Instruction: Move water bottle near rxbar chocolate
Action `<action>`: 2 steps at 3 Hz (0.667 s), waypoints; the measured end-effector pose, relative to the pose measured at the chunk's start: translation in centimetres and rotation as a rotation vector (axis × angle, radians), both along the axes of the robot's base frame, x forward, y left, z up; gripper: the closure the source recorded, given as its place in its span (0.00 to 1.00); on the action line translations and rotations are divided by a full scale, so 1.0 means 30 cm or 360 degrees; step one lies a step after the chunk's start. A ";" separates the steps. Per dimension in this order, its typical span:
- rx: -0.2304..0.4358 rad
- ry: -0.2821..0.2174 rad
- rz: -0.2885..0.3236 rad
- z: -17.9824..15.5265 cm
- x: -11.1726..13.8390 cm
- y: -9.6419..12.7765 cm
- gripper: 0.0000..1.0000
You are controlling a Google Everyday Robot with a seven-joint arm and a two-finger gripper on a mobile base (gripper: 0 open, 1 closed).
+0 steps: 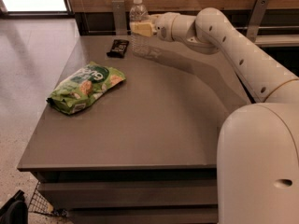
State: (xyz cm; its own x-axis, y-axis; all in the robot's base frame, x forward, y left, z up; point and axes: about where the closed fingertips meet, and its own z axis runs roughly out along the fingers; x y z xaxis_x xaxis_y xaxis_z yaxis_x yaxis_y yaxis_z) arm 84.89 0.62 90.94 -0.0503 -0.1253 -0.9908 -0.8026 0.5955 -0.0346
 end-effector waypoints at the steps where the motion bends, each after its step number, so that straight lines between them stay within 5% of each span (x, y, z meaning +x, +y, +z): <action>1: 0.0027 0.0018 -0.0024 -0.009 0.001 -0.020 0.97; 2: 0.0027 0.0018 -0.0024 -0.001 0.001 -0.020 0.74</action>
Offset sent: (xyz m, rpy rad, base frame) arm 0.0002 -0.0059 -0.0043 0.0170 0.0113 -0.0150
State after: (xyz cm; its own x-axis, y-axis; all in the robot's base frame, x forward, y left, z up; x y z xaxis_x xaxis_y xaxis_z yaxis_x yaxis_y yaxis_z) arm 84.91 0.03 90.91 -0.0634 -0.1076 -0.9922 -0.7939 0.6079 -0.0152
